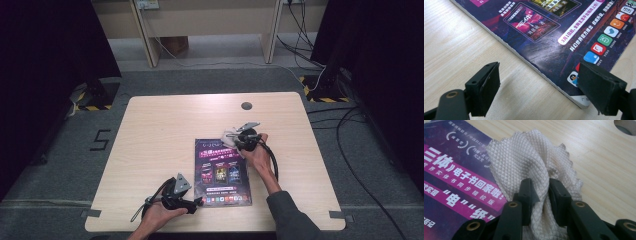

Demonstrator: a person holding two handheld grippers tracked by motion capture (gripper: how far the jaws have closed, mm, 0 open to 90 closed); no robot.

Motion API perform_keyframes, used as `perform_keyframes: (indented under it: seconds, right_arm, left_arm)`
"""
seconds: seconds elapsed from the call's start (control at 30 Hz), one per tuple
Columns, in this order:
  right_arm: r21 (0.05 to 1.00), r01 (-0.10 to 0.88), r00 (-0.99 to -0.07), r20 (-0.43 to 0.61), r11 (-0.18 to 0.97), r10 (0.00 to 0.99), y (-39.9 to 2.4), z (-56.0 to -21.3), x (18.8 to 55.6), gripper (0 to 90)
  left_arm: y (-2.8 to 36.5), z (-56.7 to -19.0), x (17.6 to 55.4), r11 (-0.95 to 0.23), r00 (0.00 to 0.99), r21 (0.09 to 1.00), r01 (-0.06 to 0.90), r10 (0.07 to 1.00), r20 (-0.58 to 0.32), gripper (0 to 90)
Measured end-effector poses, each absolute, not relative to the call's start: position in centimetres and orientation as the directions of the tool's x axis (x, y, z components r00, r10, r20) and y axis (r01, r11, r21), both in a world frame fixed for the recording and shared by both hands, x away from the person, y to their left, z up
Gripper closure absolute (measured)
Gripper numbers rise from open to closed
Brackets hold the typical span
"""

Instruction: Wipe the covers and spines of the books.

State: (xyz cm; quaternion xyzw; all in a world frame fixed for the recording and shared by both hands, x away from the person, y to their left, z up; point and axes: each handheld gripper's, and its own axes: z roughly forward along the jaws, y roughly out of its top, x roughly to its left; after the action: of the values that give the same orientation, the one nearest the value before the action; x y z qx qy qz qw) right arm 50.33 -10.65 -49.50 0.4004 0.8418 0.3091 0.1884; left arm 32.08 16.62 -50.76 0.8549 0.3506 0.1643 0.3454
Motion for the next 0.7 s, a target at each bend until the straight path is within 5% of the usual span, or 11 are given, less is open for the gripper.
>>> perform_keyframes:
  seconds: [0.4, 0.7]
  right_arm:
    - [0.663, 0.478, -0.726, -0.07, 0.575, 0.684, -5.9, -49.5, 48.7, 73.7]
    - [0.663, 0.504, -0.692, -0.074, 0.553, 0.718, -6.5, -49.5, 49.3, 73.6]
  left_arm:
    - [16.6, -50.7, 32.1, -0.52, 0.701, 0.704, 0.483, 0.711, 0.044, 17.5]
    - [16.6, -50.7, 32.0, -0.522, 0.701, 0.704, 0.481, 0.711, 0.047, 17.5]
